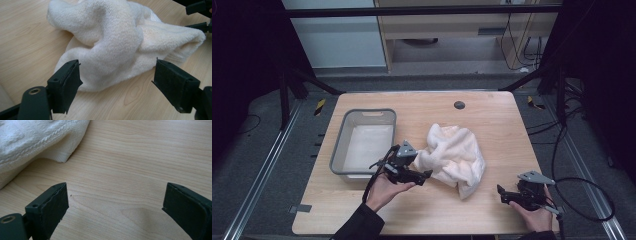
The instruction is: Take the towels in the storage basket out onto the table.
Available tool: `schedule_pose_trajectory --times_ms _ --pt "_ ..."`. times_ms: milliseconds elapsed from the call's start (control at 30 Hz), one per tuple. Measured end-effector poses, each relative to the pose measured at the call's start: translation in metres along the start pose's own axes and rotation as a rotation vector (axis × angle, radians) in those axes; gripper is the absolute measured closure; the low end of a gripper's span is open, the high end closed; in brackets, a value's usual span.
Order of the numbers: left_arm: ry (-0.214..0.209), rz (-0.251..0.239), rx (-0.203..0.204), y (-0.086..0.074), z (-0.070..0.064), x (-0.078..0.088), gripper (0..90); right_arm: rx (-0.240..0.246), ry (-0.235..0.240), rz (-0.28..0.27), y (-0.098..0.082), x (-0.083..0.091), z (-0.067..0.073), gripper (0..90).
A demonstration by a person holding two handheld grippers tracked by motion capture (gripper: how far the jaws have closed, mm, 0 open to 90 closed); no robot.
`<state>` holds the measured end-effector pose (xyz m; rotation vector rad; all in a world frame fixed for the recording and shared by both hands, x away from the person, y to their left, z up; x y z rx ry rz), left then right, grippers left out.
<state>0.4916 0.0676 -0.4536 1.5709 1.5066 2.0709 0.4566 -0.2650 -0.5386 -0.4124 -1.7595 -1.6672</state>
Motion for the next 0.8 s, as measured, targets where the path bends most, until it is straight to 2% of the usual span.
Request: schedule_pose_trajectory --times_ms 333,800 --pt "0.003 0.000 0.009 -0.035 -0.001 0.016 23.8 -0.006 0.003 0.002 -0.001 0.000 0.001 6.0" --pt "0.007 0.010 0.030 -0.071 0.001 0.028 24.7 -0.003 0.004 0.005 -0.002 0.000 0.001 5.8"
Point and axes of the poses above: each handheld gripper's, and its own axes: x roughly backward along the jaws, y roughly out of its top, z roughly to its left, the point moved 7 cm from there along -x, roughly forward along the jaws, and after that the axes turned 2 degrees about -x, right-handed, at the moved point
